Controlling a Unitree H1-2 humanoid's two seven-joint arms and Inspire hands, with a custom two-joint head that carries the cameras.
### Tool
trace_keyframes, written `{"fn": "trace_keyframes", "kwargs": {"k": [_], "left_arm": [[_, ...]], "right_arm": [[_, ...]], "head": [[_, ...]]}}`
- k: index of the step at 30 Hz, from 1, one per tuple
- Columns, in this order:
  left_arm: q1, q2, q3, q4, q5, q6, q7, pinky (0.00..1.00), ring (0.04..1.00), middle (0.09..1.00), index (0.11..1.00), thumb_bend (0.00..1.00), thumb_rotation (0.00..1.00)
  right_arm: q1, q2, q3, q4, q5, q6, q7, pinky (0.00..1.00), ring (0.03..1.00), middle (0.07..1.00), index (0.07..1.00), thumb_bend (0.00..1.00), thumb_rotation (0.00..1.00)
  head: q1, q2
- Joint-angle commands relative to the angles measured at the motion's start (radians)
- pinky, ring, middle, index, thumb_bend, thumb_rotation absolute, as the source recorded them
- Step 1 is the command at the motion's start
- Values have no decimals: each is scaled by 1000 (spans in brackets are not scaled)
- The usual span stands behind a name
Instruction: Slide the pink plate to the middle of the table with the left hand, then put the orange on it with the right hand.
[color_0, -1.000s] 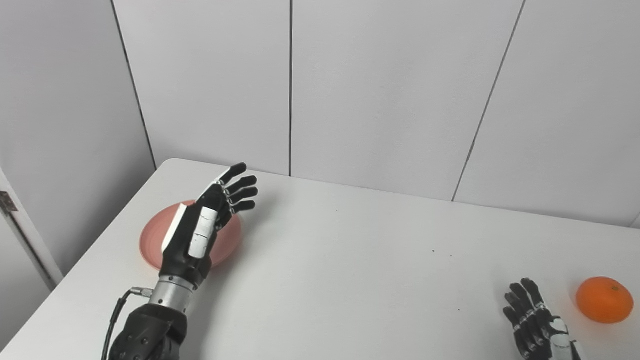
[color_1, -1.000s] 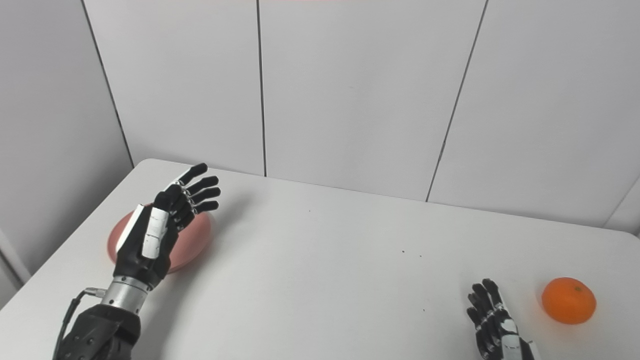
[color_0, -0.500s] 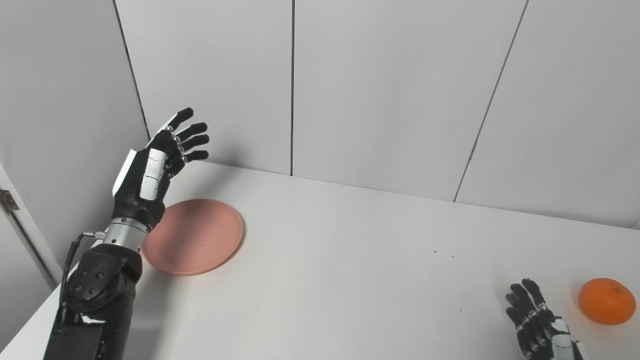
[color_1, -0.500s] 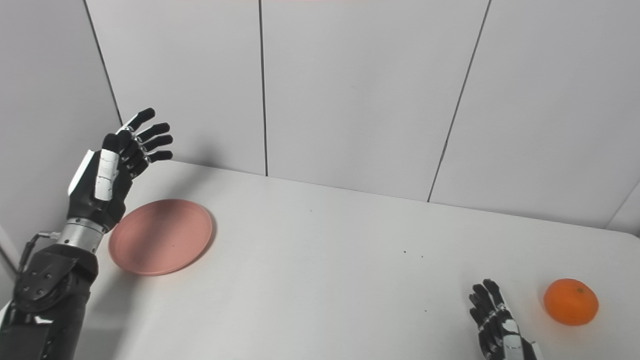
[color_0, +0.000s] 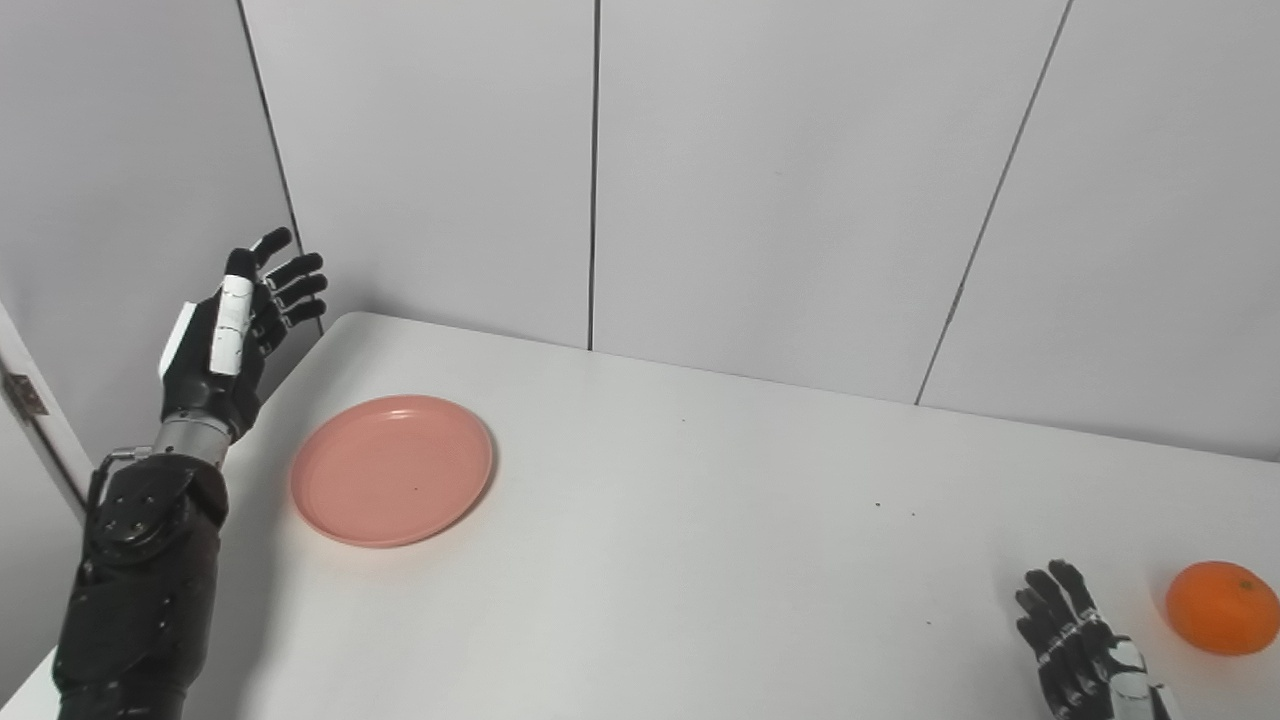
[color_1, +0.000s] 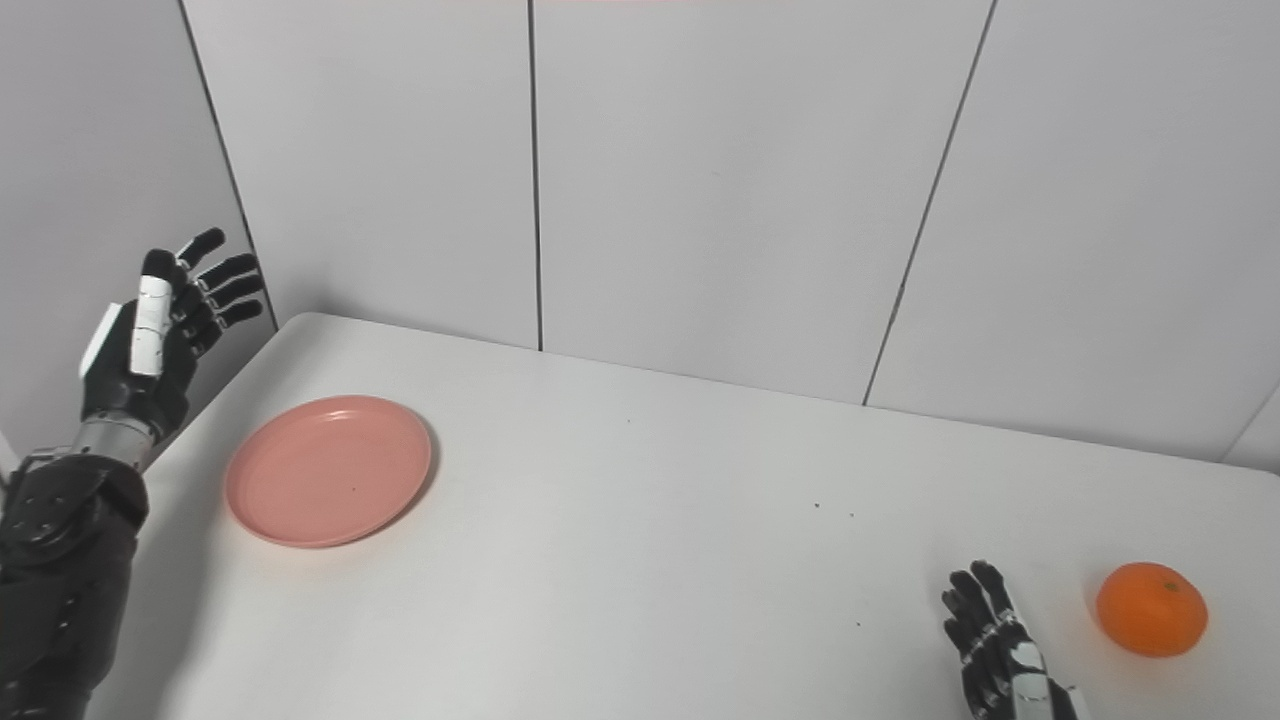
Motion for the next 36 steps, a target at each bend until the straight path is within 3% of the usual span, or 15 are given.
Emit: {"fn": "trace_keyframes", "kwargs": {"k": [1,3,10,18,36], "left_arm": [[-61,45,17,41,-29,-73,-34,794,842,828,912,1000,909],[-64,50,16,86,-37,-93,-56,832,860,836,923,1000,911],[-68,53,3,190,-12,-142,-53,753,835,846,918,1000,933],[-83,49,-11,304,8,-183,-40,770,824,846,911,1000,923],[-102,36,-94,433,100,-236,-10,679,760,768,840,1000,856]], "right_arm": [[78,29,21,130,14,-16,23,1000,953,941,953,821,965],[79,28,21,130,15,-14,24,1000,951,942,957,822,966],[79,29,22,124,7,-7,19,1000,948,943,959,831,971],[84,29,25,114,8,0,18,1000,941,938,959,834,972],[87,36,32,107,-2,-3,13,1000,936,933,954,815,973]], "head": [[0,2],[1,3],[-1,5],[-6,15],[-19,23]]}}
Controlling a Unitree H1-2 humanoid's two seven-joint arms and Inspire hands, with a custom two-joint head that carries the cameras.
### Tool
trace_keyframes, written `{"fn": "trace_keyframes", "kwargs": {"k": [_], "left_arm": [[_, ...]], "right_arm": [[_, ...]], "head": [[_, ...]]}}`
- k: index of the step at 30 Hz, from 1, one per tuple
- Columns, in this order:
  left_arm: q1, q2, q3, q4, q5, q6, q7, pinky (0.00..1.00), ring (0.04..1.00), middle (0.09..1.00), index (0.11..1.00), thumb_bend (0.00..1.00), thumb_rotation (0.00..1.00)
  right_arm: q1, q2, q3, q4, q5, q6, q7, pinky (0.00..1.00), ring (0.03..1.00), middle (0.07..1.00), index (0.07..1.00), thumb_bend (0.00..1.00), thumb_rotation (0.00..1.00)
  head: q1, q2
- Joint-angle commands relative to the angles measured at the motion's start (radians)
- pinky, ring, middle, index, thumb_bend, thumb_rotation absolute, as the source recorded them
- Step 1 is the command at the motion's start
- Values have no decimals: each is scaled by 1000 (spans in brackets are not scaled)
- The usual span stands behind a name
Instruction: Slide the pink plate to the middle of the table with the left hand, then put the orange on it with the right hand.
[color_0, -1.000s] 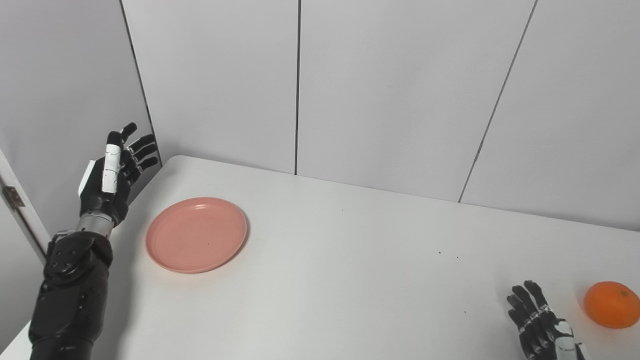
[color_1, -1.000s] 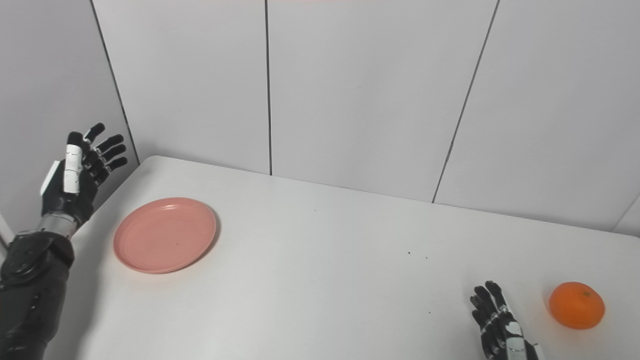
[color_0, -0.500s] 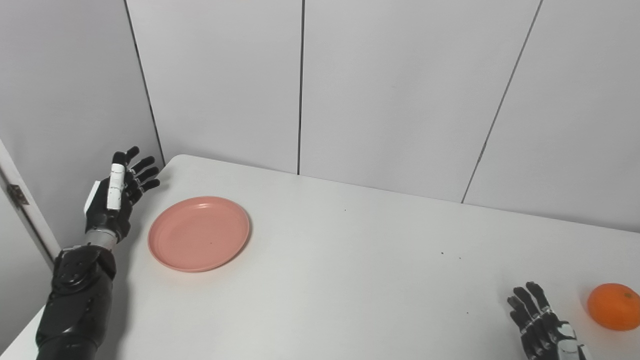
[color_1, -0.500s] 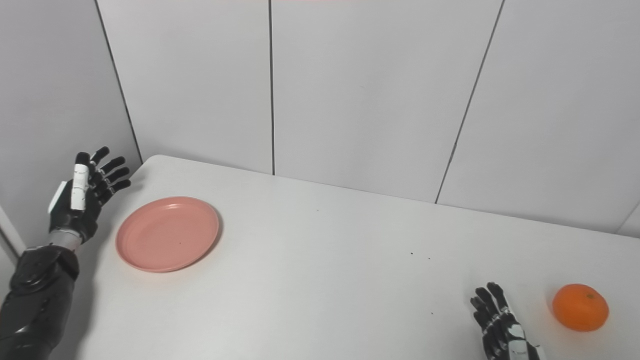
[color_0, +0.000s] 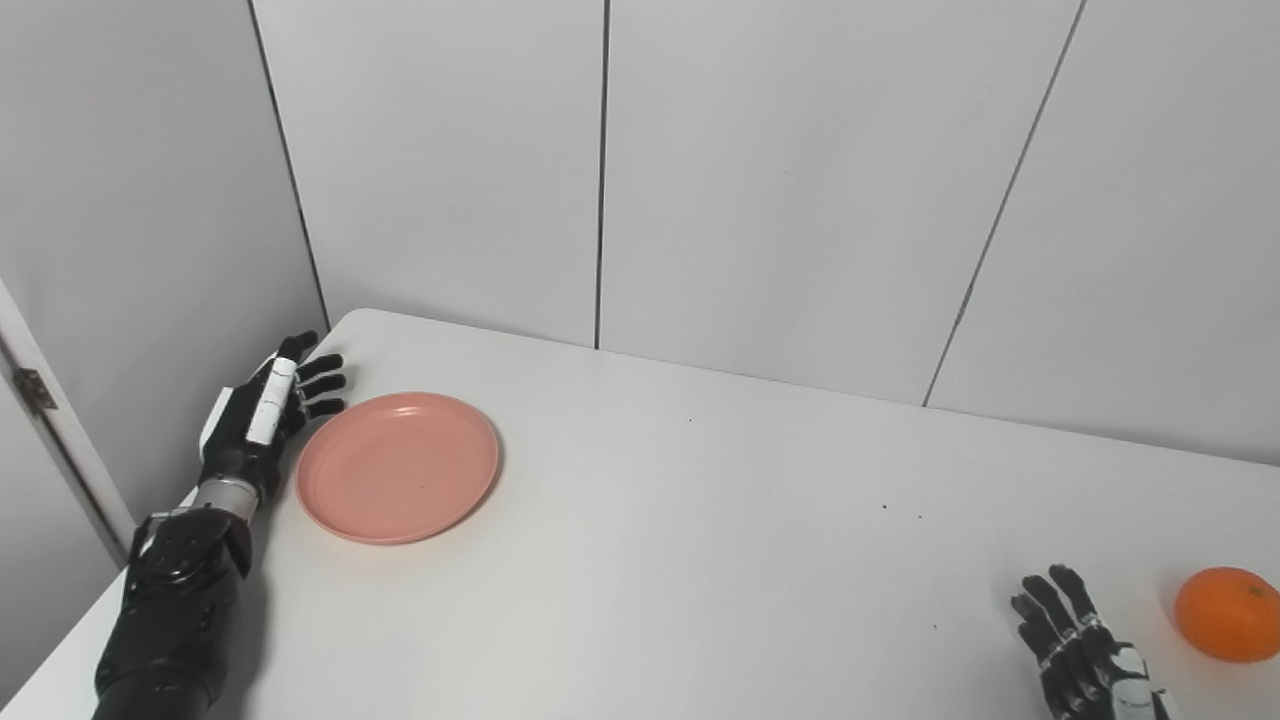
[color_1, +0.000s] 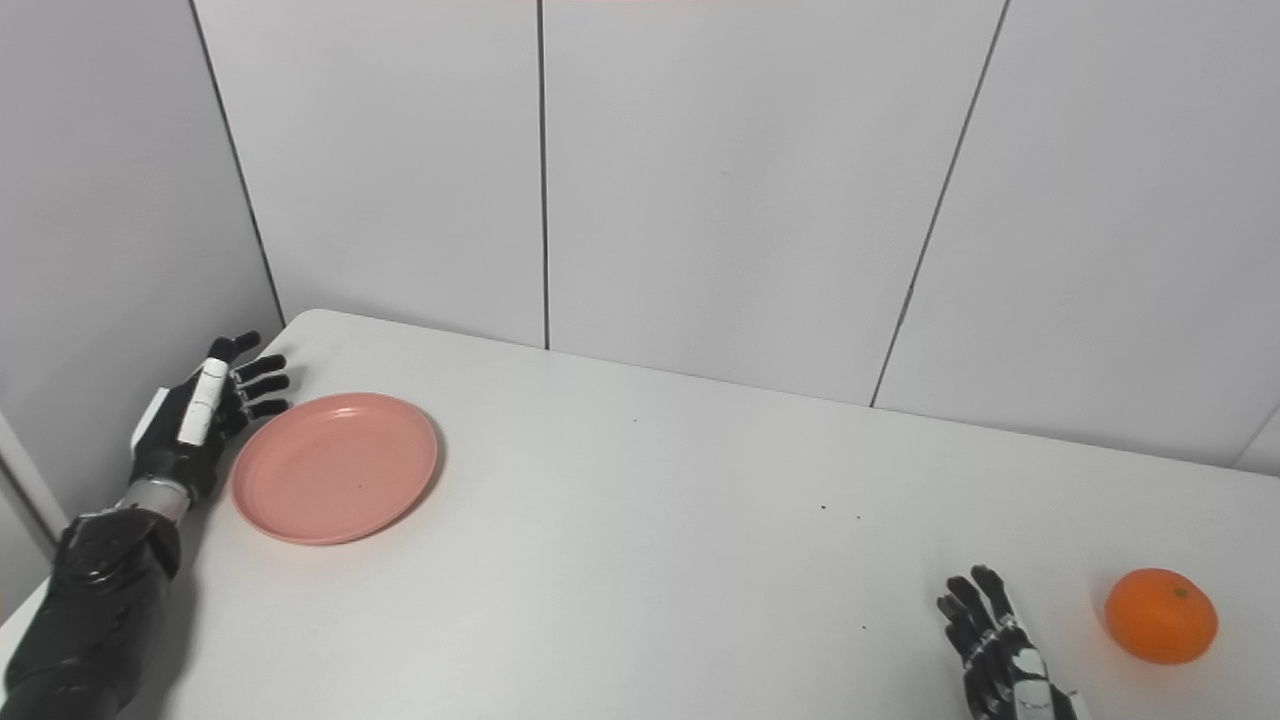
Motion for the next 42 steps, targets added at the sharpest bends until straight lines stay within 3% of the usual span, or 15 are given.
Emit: {"fn": "trace_keyframes", "kwargs": {"k": [1,14,18,23,32,42], "left_arm": [[-45,22,-14,-20,20,-39,3,688,761,772,850,1000,866],[-45,18,-52,34,50,-69,19,685,751,765,840,1000,888],[-39,17,-49,23,16,-43,-28,708,779,799,867,1000,878],[-35,15,-52,39,17,-72,-39,700,780,793,859,1000,873],[0,-5,-61,-29,5,-70,-44,727,785,779,886,1000,885],[24,-22,-74,-122,-12,-14,-67,741,821,804,908,1000,926]], "right_arm": [[85,39,25,107,8,-2,8,1000,935,932,952,813,972],[89,35,26,99,11,-4,14,1000,929,924,944,820,976],[90,32,28,94,8,4,12,1000,933,926,949,830,978],[91,31,27,93,13,4,13,1000,933,925,947,813,972],[93,32,27,87,16,10,11,1000,930,923,940,810,971],[96,28,34,76,8,23,8,1000,929,926,944,811,972]], "head": [[-3,4],[-5,10],[-8,15],[-9,17],[-11,24],[-18,29]]}}
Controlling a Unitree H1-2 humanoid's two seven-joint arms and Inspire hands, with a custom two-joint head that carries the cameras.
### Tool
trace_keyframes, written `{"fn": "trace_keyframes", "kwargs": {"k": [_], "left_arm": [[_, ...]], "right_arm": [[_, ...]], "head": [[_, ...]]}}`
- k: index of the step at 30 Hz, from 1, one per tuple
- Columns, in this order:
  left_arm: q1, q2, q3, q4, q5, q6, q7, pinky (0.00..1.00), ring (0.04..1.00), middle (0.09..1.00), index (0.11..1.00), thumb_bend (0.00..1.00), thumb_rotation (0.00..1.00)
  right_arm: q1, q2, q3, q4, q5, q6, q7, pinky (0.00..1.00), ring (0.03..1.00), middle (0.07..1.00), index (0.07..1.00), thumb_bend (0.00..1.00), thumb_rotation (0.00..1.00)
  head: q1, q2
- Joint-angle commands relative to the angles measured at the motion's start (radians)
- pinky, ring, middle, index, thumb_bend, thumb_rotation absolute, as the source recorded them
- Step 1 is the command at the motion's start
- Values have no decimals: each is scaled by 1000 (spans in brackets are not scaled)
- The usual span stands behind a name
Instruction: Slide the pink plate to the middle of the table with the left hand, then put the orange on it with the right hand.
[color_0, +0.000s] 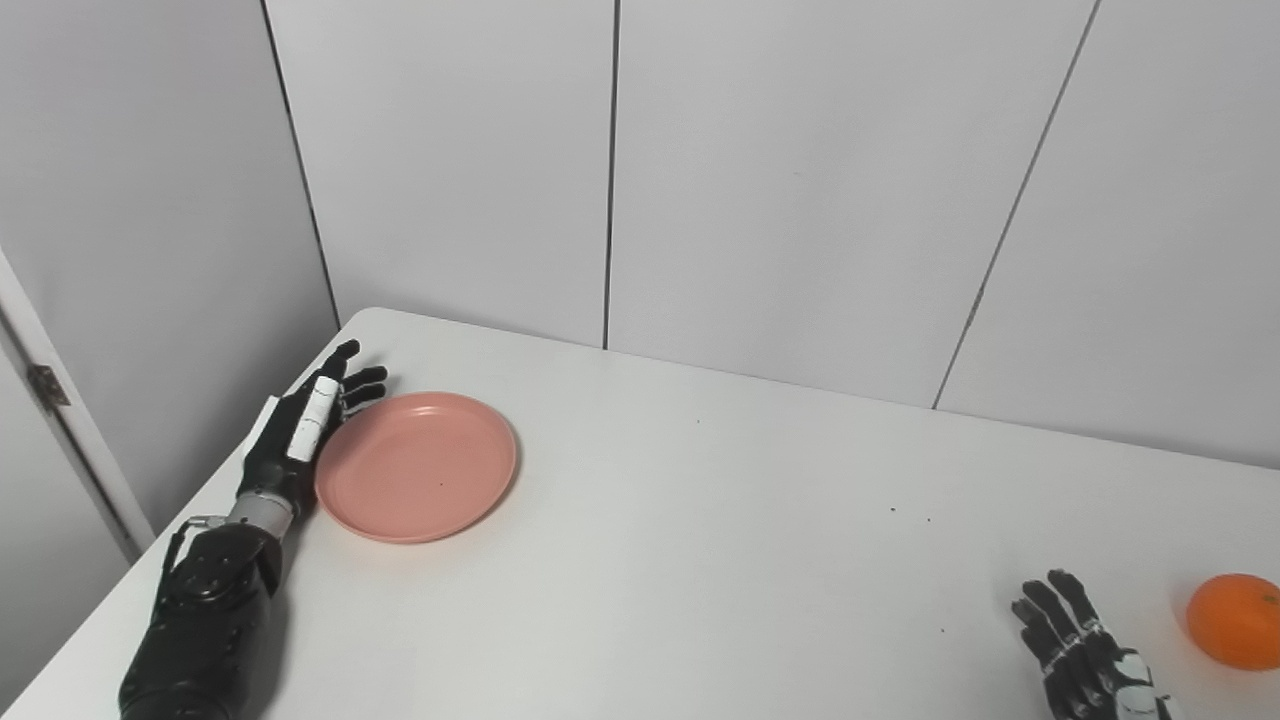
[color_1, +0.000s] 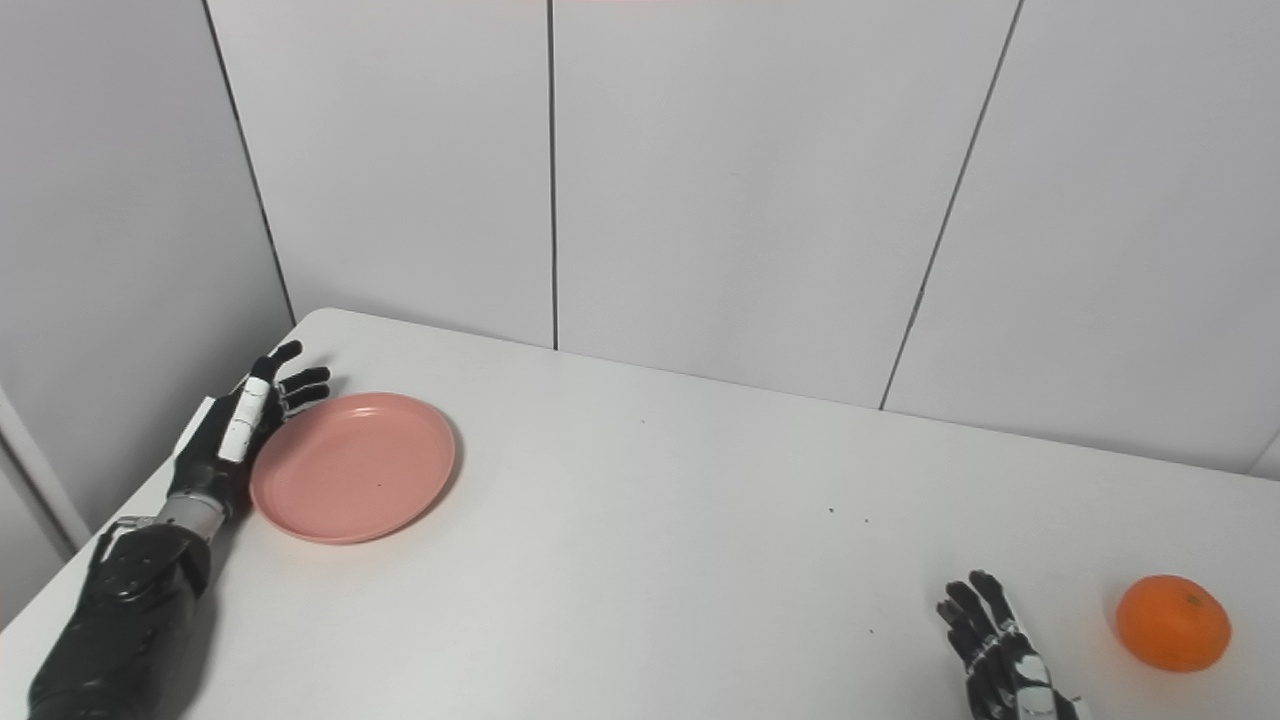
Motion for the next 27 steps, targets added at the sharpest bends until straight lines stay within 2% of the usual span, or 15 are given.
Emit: {"fn": "trace_keyframes", "kwargs": {"k": [1,3,12,18,27], "left_arm": [[-11,6,-6,-67,-9,26,-23,740,820,806,908,1000,930],[-2,0,-6,-98,-15,54,-19,744,826,827,915,1000,925],[8,-11,-19,-114,-13,56,-42,711,810,806,917,1000,915],[1,-22,-27,-114,-14,68,-55,699,811,833,914,1000,908],[7,-60,-33,-184,-18,90,-44,670,795,806,890,1000,894]], "right_arm": [[81,34,29,94,7,21,8,1000,928,925,943,810,972],[82,34,29,94,9,21,8,1000,928,926,943,799,973],[86,32,31,87,8,30,6,998,920,918,932,808,957],[88,31,34,79,2,37,3,995,922,918,932,814,947],[91,34,37,71,-2,39,1,975,908,903,920,810,934]], "head": [[1,1],[0,3],[-5,9],[-11,10],[-17,13]]}}
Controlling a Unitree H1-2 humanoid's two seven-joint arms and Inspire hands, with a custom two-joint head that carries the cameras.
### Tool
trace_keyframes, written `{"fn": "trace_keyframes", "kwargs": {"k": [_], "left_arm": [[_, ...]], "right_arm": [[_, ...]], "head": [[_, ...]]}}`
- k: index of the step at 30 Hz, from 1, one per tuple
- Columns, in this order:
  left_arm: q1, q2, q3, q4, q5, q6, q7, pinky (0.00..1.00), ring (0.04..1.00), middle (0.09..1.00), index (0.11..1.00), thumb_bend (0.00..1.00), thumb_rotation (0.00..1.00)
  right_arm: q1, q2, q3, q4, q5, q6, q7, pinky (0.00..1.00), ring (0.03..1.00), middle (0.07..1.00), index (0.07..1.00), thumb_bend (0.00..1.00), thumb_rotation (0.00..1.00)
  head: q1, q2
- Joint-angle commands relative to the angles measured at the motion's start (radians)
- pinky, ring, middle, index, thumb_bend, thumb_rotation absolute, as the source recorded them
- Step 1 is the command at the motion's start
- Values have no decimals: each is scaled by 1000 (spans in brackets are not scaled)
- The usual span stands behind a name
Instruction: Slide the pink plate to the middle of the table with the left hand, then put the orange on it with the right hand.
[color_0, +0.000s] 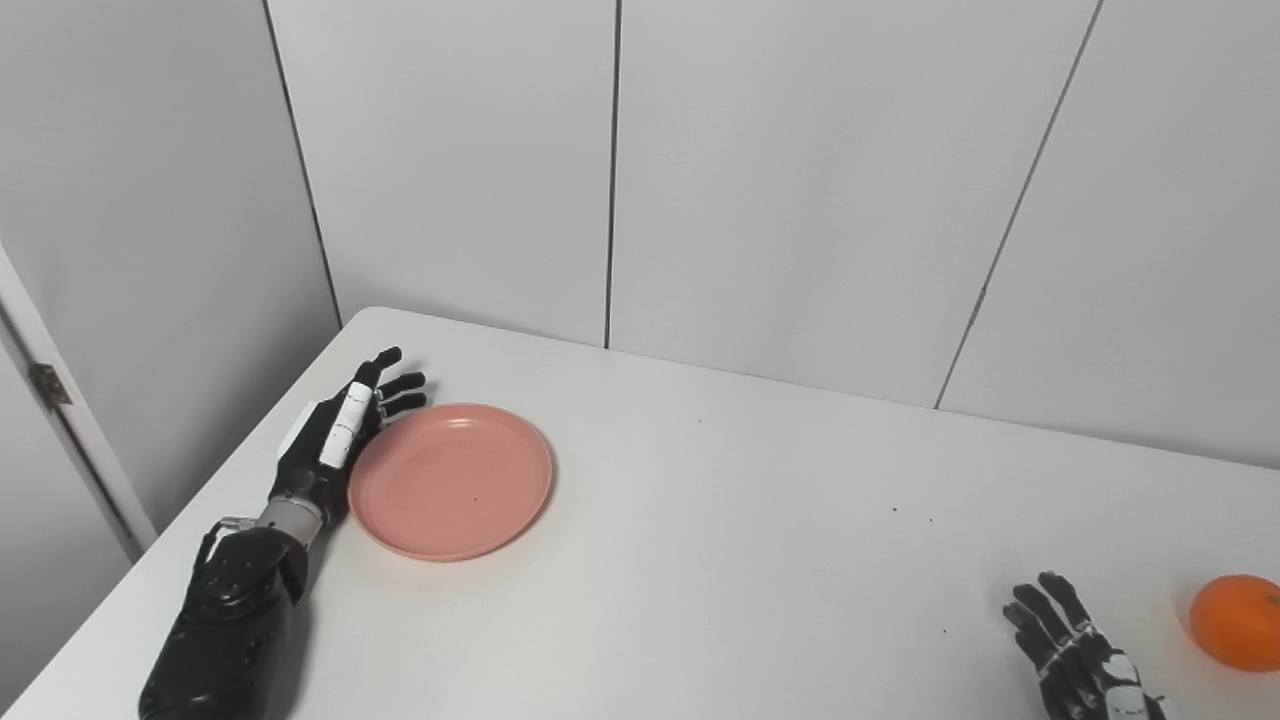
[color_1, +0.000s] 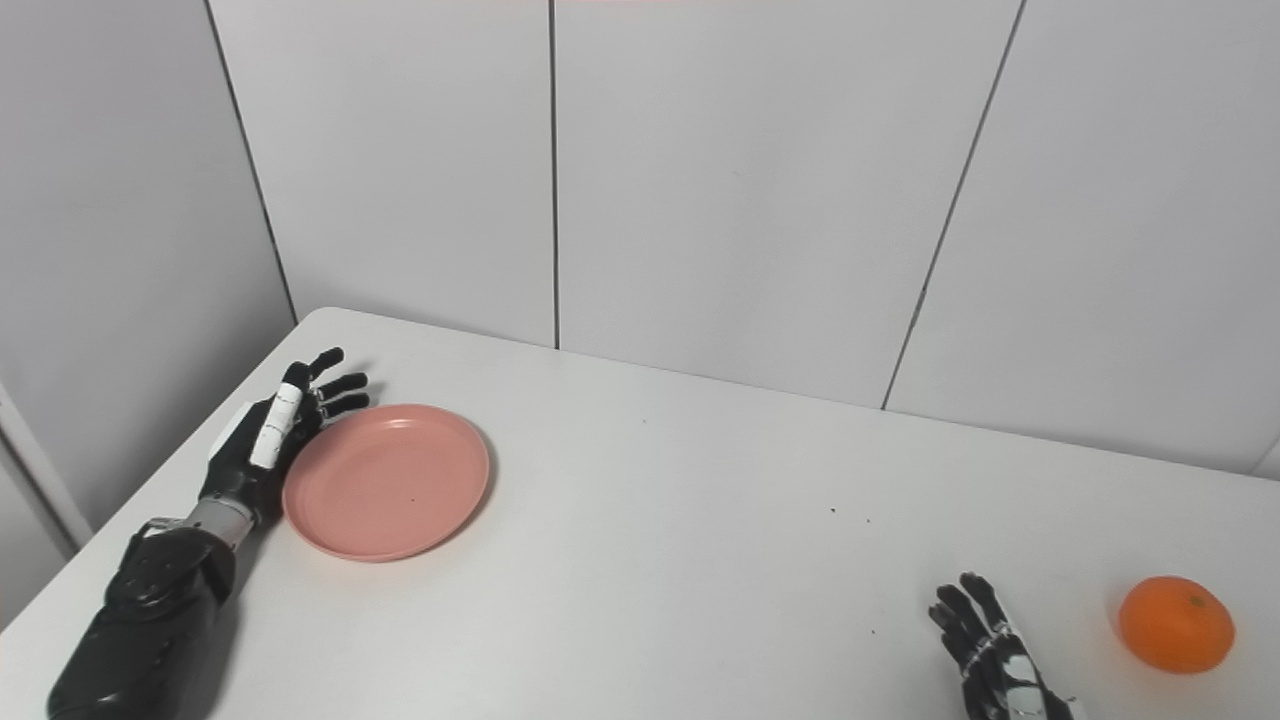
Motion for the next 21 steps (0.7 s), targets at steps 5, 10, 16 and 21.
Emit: {"fn": "trace_keyframes", "kwargs": {"k": [5,10,16,21], "left_arm": [[-26,-18,-13,-92,-6,45,-7,677,792,803,885,1000,891],[-14,-45,-37,-182,7,112,8,702,788,783,868,1000,881],[-2,-65,-45,-246,7,165,11,705,792,797,890,1000,890],[10,-83,-56,-303,17,221,22,695,788,787,879,1000,888]], "right_arm": [[91,41,32,71,7,27,1,966,899,891,909,817,919],[96,41,36,57,5,33,-3,968,898,890,910,800,921],[97,41,40,50,9,39,-9,969,900,890,908,786,917],[97,41,41,52,7,39,-9,967,901,890,908,793,909]], "head": [[-3,4],[-10,7],[-12,8],[-13,8]]}}
